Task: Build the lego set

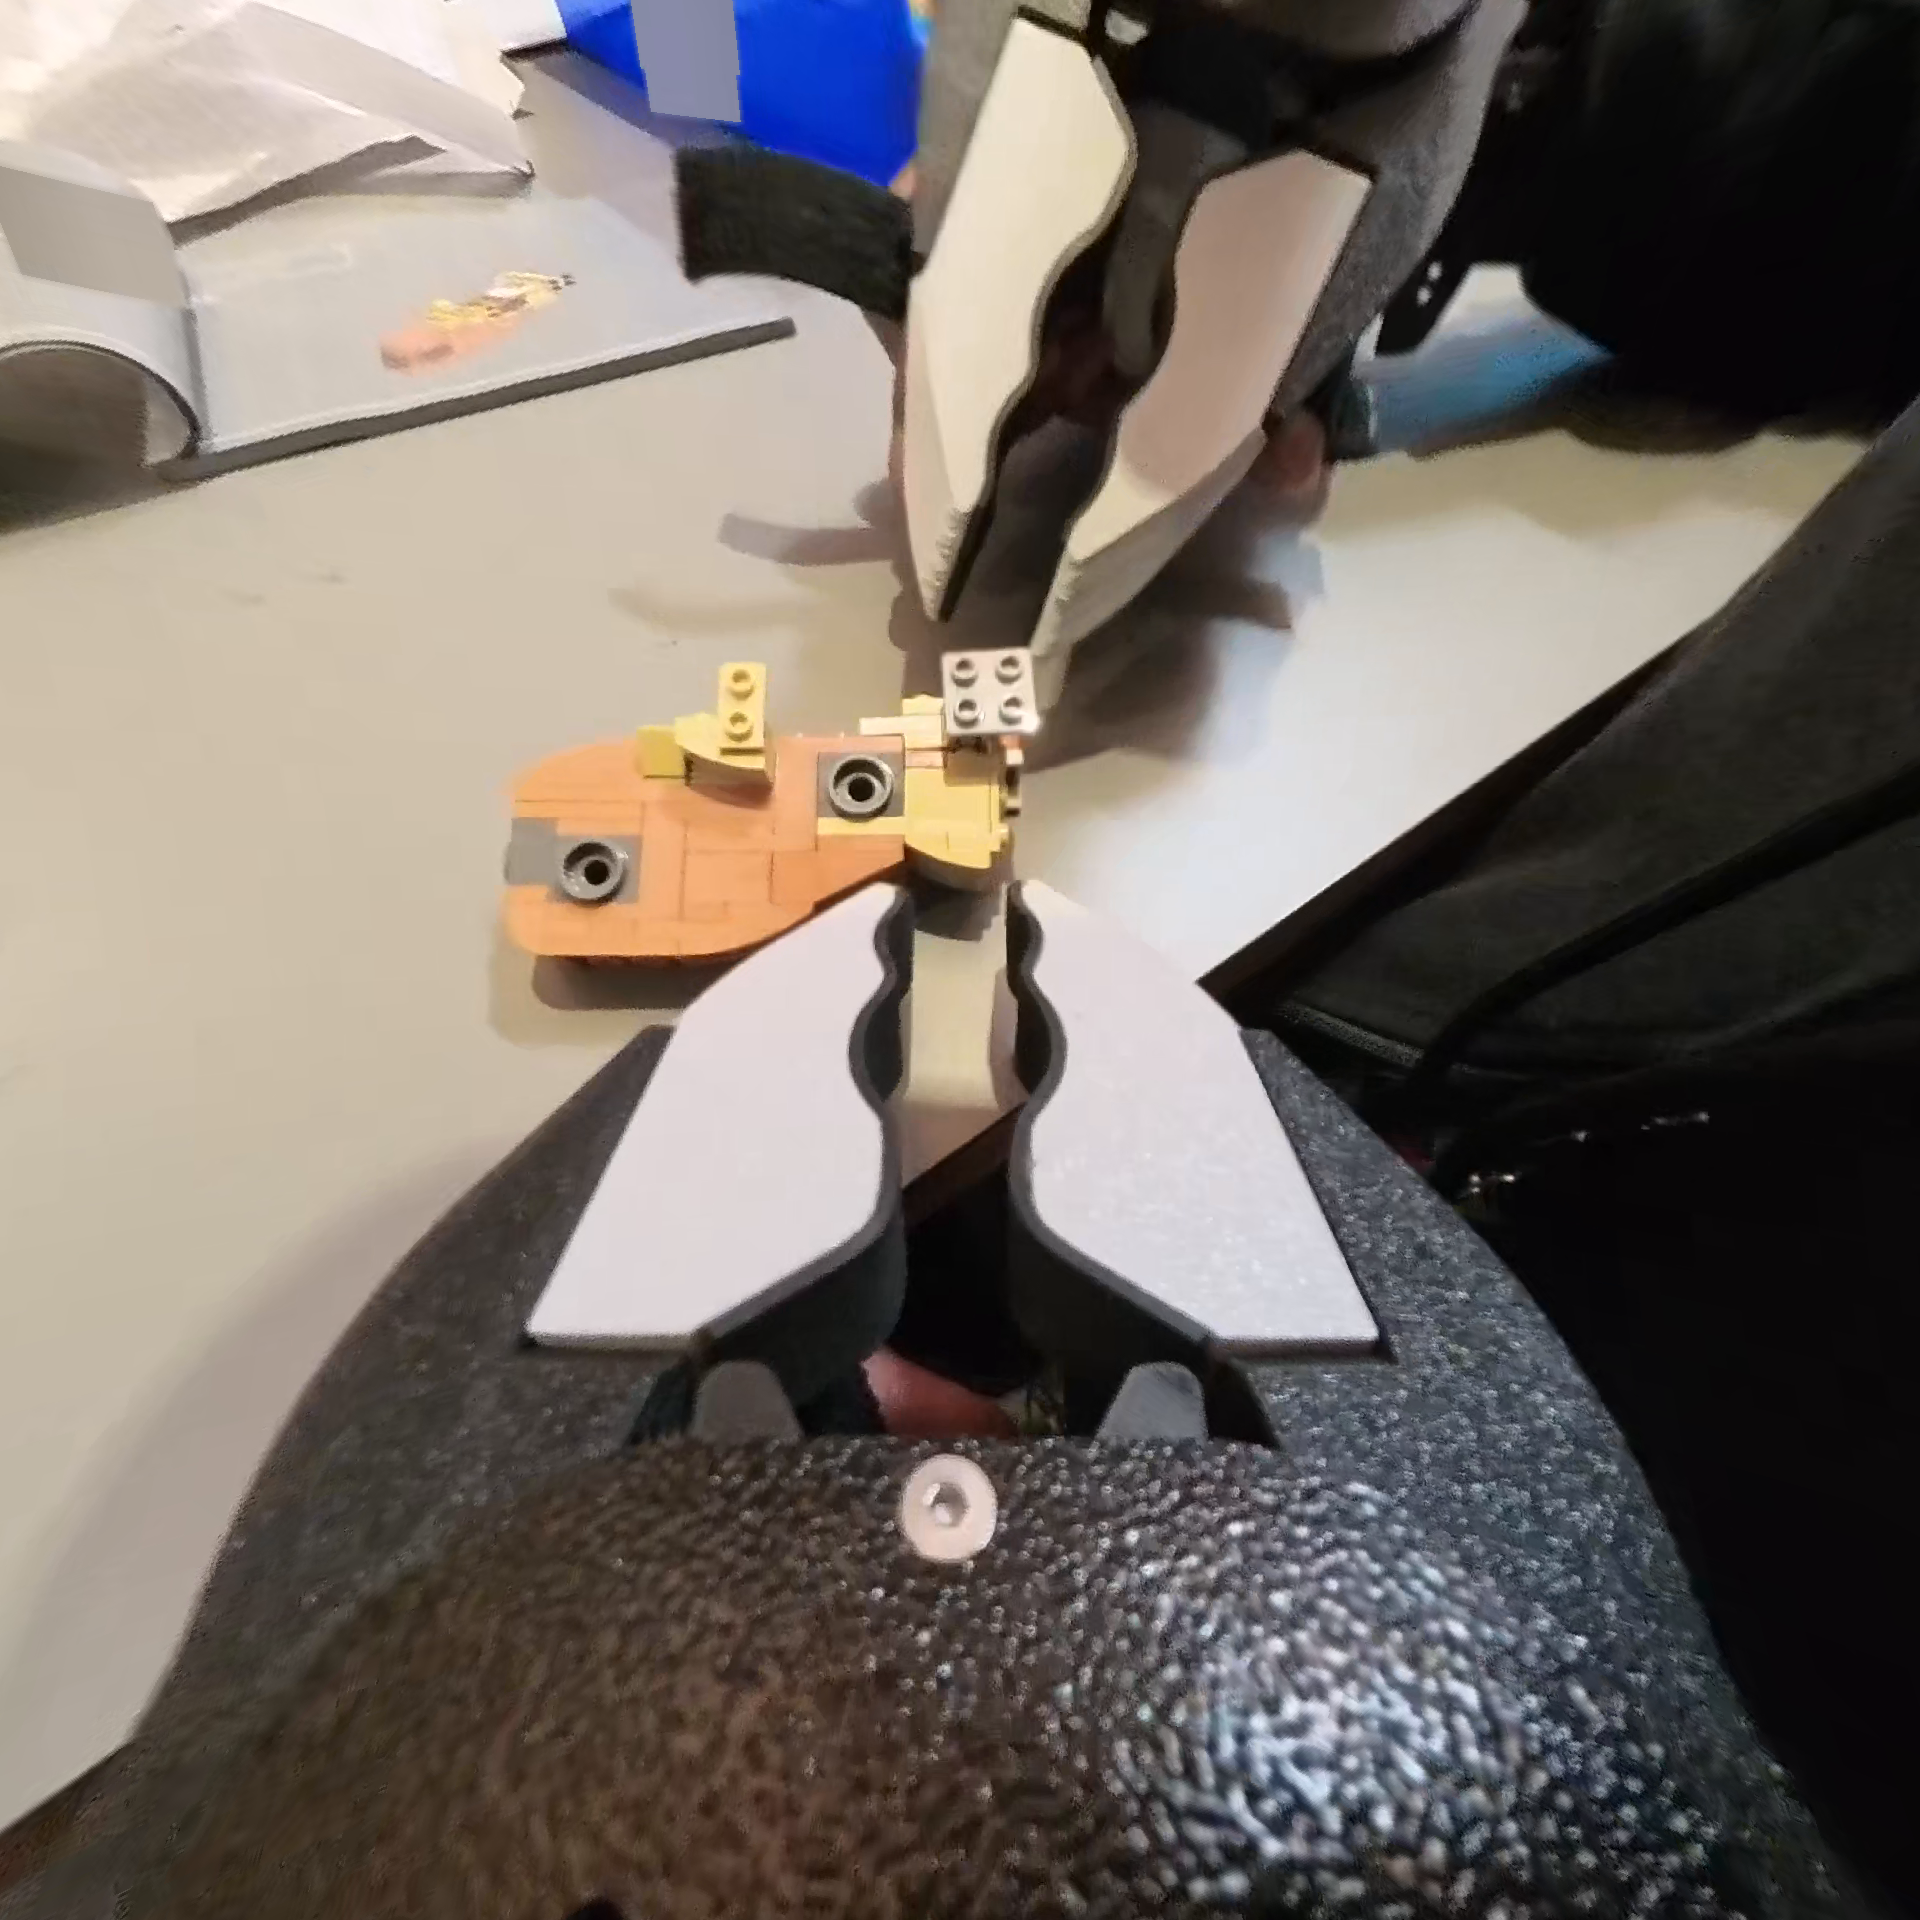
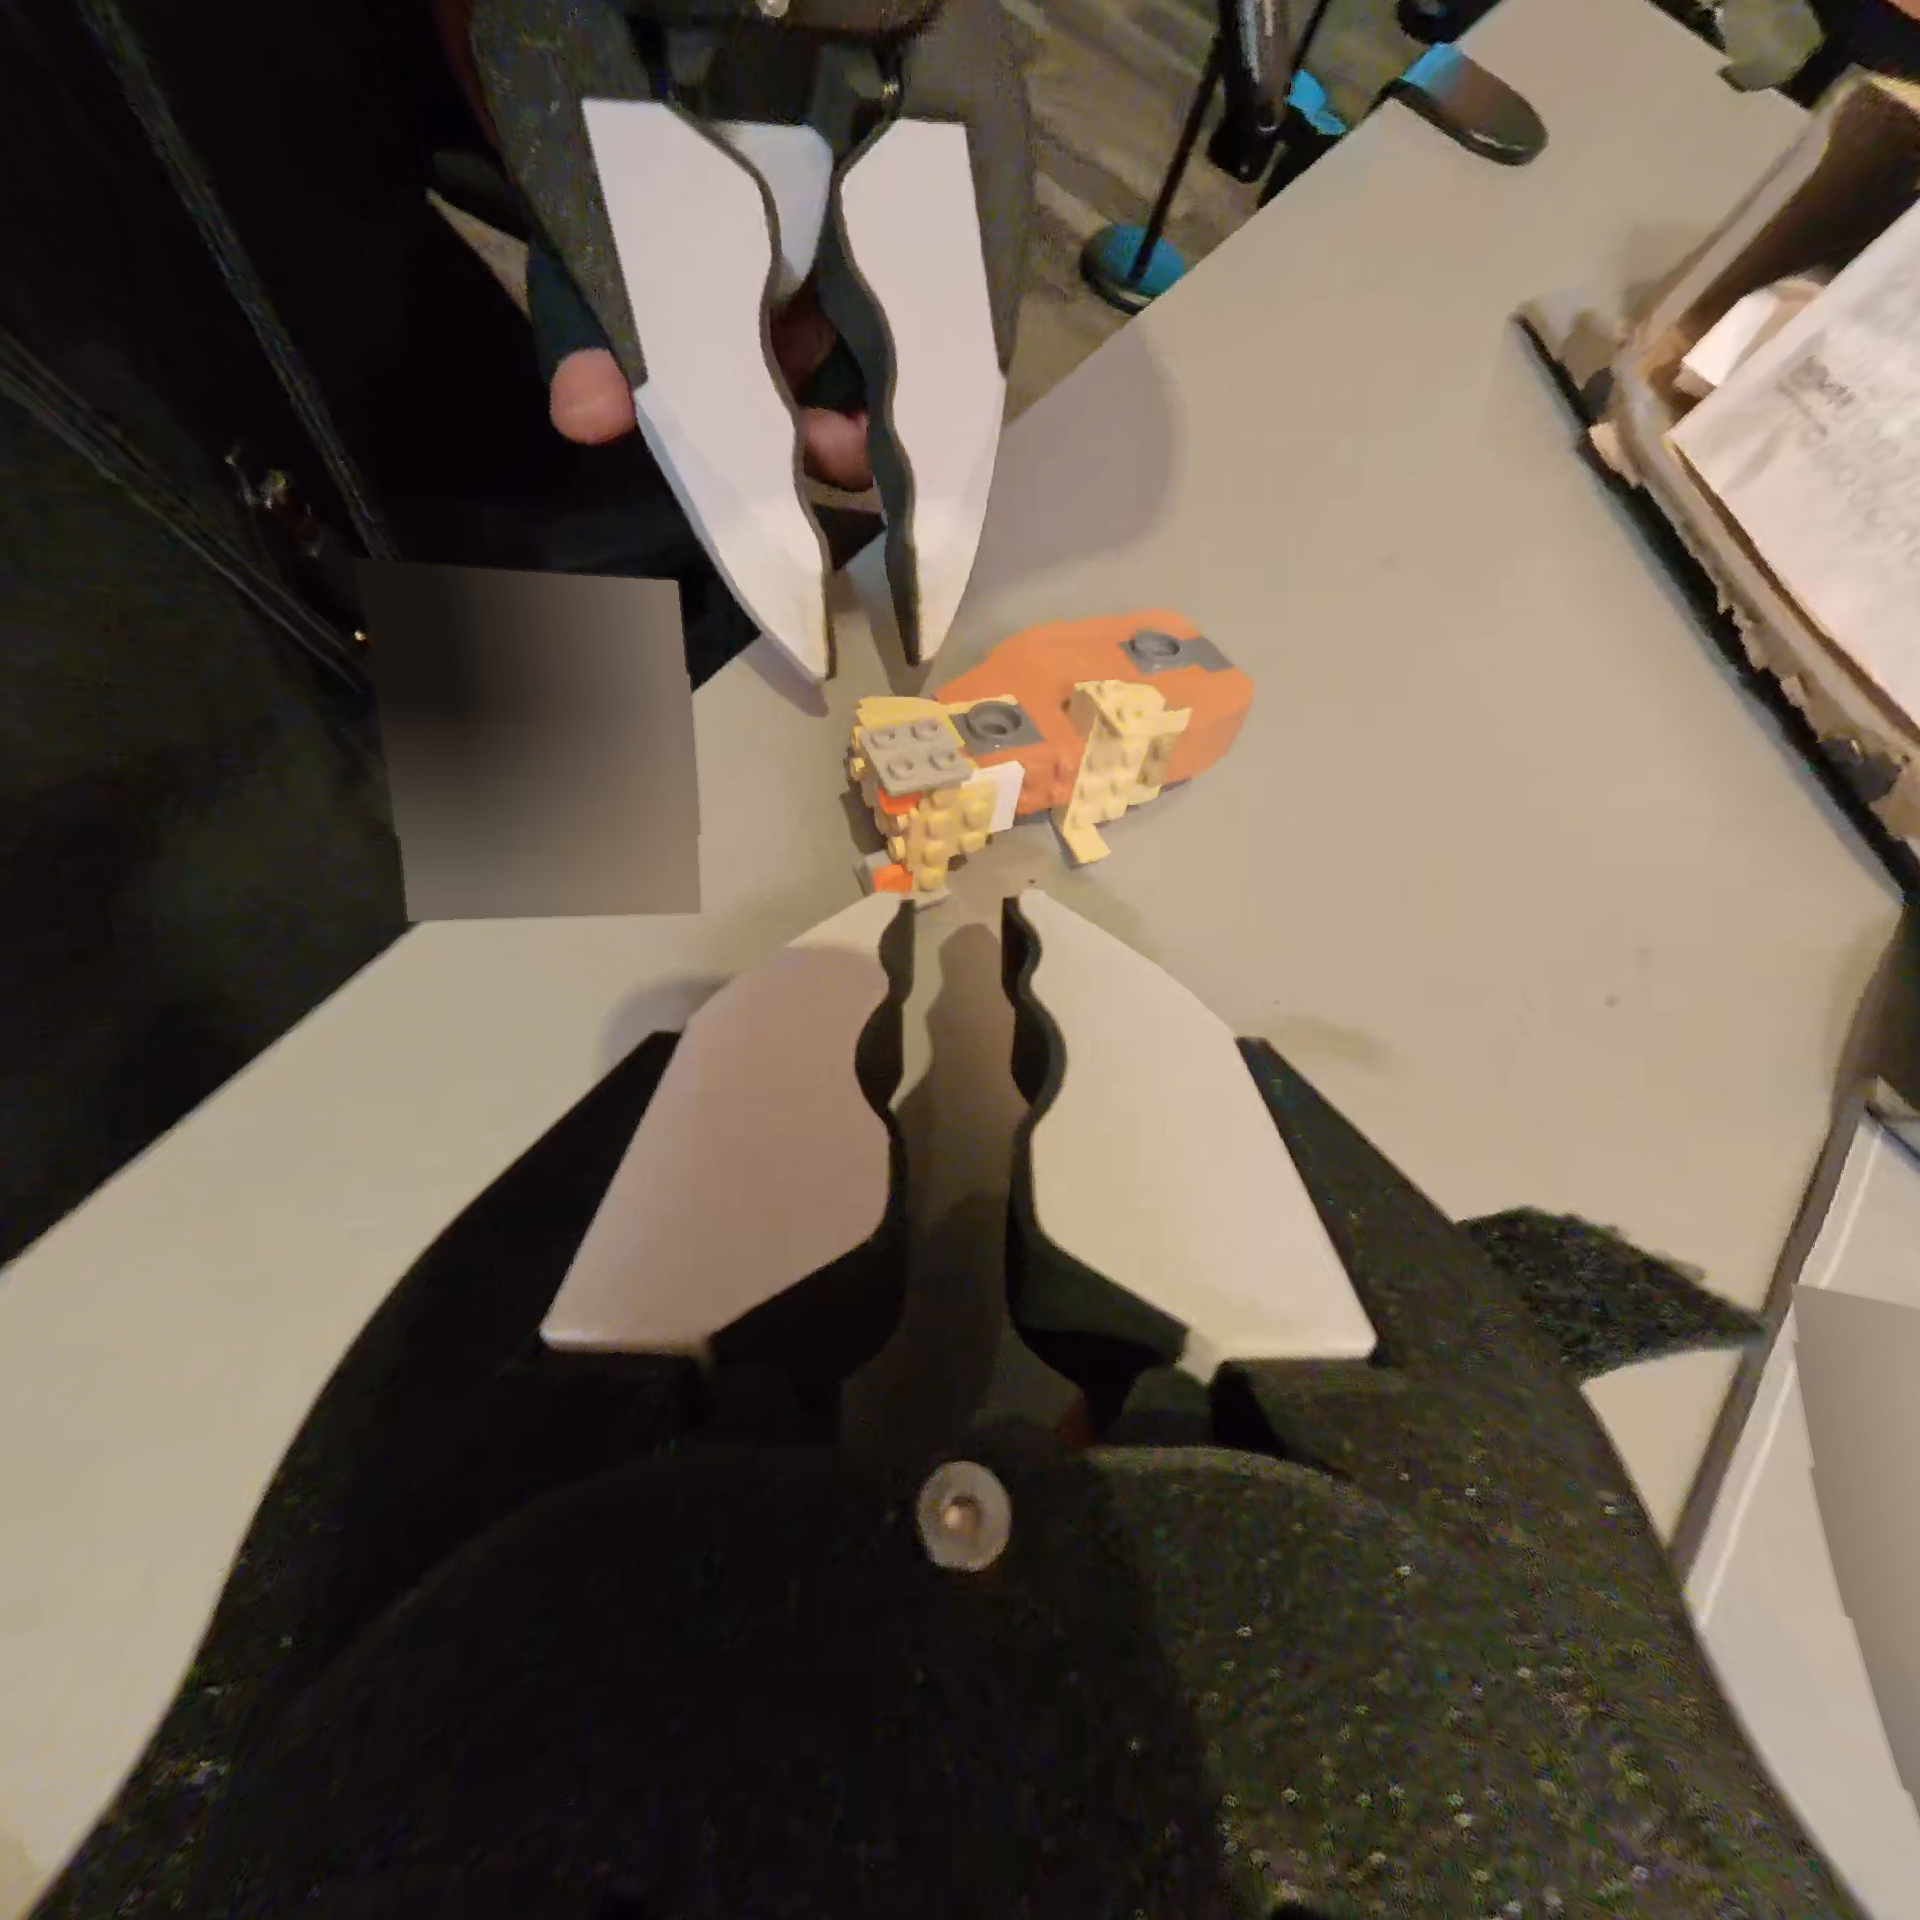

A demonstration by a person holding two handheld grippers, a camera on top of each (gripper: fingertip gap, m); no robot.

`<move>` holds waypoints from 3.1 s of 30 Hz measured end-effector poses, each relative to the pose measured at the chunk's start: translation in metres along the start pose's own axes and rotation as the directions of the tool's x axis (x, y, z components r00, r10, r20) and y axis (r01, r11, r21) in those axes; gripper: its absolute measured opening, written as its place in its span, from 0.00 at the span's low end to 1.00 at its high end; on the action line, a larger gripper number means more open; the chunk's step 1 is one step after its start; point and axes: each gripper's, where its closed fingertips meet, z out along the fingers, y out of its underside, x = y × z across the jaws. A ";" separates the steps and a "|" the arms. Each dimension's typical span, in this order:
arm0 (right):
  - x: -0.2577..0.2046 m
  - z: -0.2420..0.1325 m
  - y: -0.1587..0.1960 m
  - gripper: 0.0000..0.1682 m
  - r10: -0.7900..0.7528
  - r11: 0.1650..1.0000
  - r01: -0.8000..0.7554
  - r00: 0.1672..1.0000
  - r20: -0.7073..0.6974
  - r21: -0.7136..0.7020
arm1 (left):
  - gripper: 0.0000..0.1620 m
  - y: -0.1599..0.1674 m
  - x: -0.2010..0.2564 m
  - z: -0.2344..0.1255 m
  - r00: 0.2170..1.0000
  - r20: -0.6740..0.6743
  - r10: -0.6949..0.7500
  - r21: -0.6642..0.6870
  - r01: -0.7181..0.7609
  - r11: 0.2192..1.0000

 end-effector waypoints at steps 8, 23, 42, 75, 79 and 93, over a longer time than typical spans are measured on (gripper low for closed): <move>-0.004 0.005 -0.004 0.10 -0.085 0.996 0.081 0.987 0.138 0.038 | 0.15 0.008 0.000 0.008 0.990 0.046 0.130 -0.128 -0.123 0.984; -0.003 0.016 -0.002 0.06 -0.107 0.994 0.107 0.988 0.115 0.008 | 0.02 0.004 -0.005 0.015 0.977 0.079 0.200 -0.142 -0.188 0.972; -0.005 0.017 -0.003 0.06 -0.129 0.991 0.132 0.988 0.088 -0.026 | 0.03 0.003 -0.005 0.016 0.968 0.095 0.231 -0.139 -0.217 0.966; -0.006 0.019 -0.004 0.06 -0.104 0.994 0.106 0.993 0.055 -0.031 | 0.01 0.005 0.000 0.017 0.958 0.081 0.275 -0.144 -0.262 0.954; -0.006 0.019 -0.004 0.06 -0.091 0.995 0.093 0.995 0.049 -0.045 | 0.01 0.005 0.000 0.016 0.954 0.087 0.288 -0.133 -0.275 0.952; 0.000 0.017 0.006 0.12 -0.071 0.995 0.073 0.997 0.031 -0.075 | 0.12 0.004 -0.018 -0.007 0.992 -0.008 0.123 0.013 -0.123 0.992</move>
